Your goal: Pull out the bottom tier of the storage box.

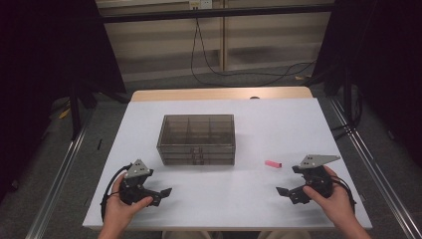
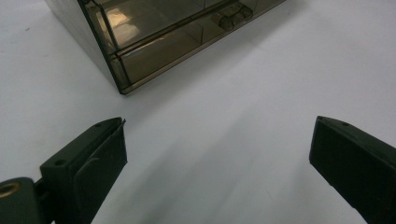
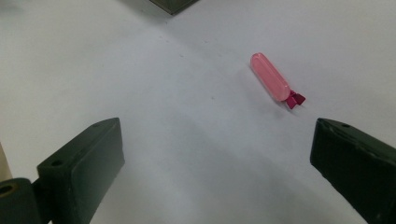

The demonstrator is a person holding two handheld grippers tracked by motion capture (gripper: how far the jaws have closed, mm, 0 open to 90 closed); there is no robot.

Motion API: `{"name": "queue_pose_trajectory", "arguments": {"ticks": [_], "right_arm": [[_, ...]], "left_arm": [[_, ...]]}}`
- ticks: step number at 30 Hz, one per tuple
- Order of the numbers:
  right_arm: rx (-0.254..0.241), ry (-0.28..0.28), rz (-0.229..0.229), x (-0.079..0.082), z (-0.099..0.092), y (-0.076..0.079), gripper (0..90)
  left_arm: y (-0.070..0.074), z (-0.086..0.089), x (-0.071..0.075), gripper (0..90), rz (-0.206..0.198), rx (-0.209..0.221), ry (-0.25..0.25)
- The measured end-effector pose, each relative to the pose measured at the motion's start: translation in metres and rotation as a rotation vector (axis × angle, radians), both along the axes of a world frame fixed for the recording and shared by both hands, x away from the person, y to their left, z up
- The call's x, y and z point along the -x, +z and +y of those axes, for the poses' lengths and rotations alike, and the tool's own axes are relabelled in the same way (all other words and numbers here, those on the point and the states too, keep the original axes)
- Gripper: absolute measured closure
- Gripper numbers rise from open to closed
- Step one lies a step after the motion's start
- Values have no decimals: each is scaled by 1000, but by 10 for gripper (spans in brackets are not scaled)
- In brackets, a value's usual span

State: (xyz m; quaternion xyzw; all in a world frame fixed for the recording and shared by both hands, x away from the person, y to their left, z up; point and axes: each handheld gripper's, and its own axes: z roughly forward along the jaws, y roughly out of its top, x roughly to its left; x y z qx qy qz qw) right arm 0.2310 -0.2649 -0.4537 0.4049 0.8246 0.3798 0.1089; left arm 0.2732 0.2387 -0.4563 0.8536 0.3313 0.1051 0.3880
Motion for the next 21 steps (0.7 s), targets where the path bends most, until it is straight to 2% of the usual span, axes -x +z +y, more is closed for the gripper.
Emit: {"name": "queue_pose_trajectory", "arguments": {"ticks": [1, 5, 10, 13, 15, 17, 19, 21], "right_arm": [[2, -1, 2, 0, 0, 0, 26], [-1, 0, 2, 0, 0, 0, 26], [0, 0, -1, 0, 0, 0, 26], [-1, 1, 1, -1, -1, 0, 26], [1, 2, 2, -1, 0, 0, 27], [1, 5, -1, -1, 1, 0, 27], [-1, 7, -4, -1, 1, 1, 27], [0, 6, -4, -1, 1, 1, 27]], "left_arm": [[0, 0, 1, 42, 4, 12, 3], [2, 2, 1, 48, -17, -1, 25], [3, 6, 1, 55, -37, 4, 62], [4, 8, 1, 65, -69, -10, 83], [4, 12, -1, 75, -82, -4, 115], [4, 13, -1, 75, -79, 4, 125], [3, 14, 0, 75, -78, -16, 129], [3, 14, 0, 75, -74, -16, 138]]}}
